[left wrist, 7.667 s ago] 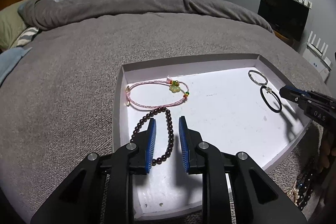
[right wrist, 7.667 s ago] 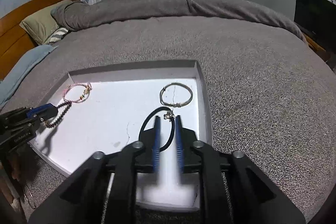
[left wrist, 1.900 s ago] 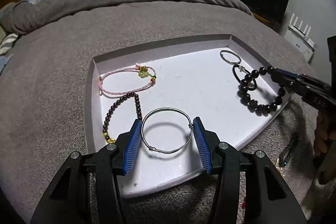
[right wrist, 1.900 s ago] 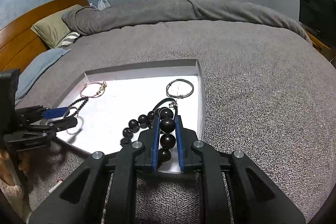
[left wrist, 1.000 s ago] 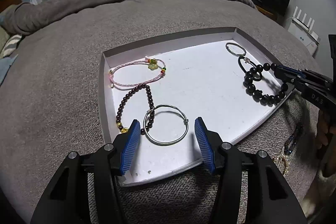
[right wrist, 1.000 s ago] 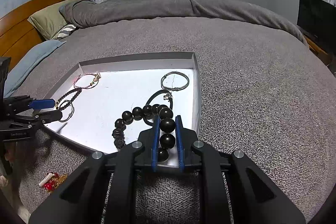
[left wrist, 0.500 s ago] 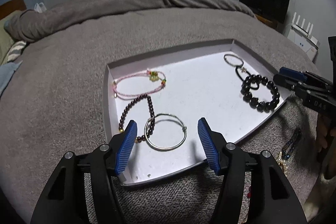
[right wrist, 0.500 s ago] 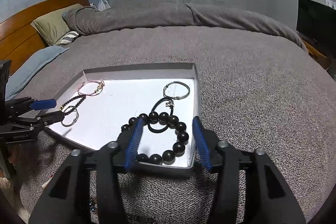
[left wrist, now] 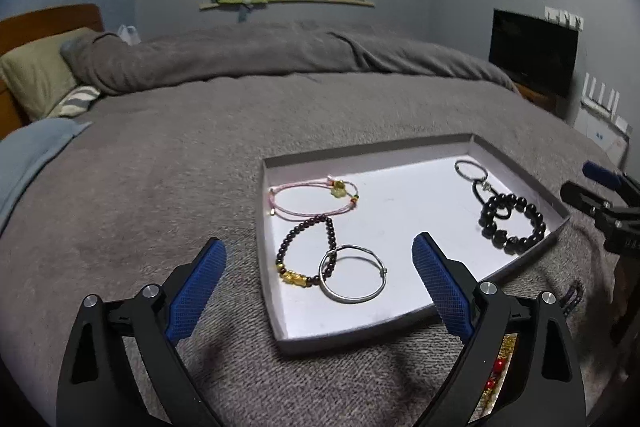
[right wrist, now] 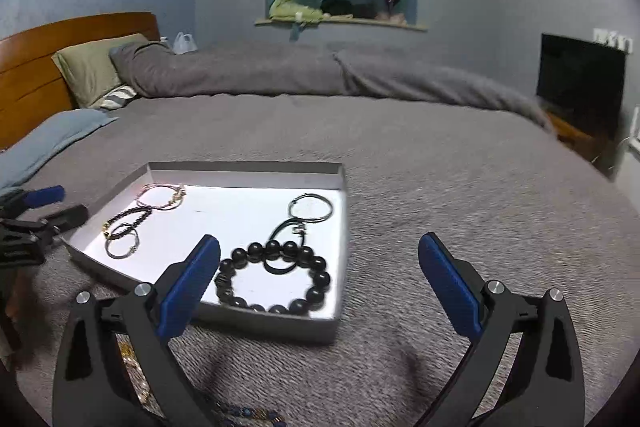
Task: Organize jewelry
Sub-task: 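Move both open tools back to the loose jewelry beside the box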
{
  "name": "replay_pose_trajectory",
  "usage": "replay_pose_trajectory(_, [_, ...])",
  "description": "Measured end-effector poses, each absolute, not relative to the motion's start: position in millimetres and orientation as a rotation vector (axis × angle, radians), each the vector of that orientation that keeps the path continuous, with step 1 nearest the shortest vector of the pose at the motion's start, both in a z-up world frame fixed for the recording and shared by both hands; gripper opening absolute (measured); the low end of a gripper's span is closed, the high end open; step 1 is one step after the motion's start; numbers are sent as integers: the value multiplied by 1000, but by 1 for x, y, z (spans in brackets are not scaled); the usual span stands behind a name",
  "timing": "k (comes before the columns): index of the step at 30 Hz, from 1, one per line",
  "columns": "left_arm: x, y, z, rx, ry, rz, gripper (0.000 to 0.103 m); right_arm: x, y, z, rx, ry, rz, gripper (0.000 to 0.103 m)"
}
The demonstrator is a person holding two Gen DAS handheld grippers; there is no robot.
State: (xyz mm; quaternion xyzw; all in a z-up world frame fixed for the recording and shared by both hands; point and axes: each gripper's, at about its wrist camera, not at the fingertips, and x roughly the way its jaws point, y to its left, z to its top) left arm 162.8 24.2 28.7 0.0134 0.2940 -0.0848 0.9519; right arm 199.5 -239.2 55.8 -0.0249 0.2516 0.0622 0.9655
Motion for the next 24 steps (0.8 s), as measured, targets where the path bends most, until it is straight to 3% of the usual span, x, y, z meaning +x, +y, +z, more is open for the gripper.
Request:
replay_pose_trajectory(19, [73, -4, 0, 71, 630, -356, 95, 124, -269, 35, 82, 521, 135, 98])
replay_pose_trajectory(24, [58, -9, -4, 88, 631, -392, 91, 118, -263, 26, 73, 558, 145, 98])
